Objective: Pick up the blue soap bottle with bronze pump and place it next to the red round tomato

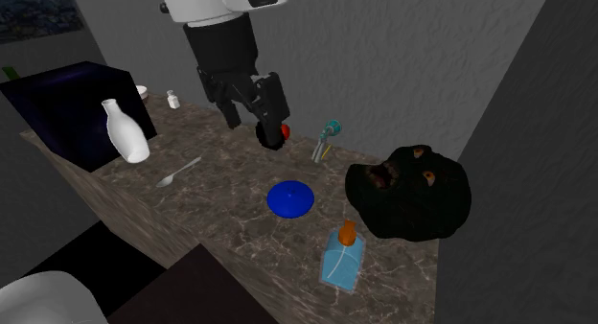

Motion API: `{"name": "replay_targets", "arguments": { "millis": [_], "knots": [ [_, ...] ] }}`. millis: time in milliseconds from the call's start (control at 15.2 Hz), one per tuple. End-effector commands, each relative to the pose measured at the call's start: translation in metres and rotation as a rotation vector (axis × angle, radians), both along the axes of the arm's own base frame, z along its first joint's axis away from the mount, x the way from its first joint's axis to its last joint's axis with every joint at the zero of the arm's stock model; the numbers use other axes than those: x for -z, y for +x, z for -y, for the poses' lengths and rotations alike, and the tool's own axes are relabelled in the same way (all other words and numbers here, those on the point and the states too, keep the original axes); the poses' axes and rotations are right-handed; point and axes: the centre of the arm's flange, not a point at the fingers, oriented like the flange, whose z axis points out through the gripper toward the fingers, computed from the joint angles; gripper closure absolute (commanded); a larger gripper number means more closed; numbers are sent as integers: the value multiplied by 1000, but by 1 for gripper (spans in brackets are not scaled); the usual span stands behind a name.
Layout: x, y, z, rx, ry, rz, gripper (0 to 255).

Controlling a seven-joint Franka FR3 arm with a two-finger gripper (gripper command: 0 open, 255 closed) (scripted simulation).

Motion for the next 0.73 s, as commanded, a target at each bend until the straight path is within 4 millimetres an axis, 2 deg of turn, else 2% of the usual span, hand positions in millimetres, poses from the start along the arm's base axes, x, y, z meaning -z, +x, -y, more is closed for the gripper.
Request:
{"name": "replay_targets", "arguments": {
  "millis": [0, 660],
  "knots": [
    [0, 0, 0, 0, 0, 0, 0],
    [95, 43, 86, -59, 24, -27, 0]
  ]
}}
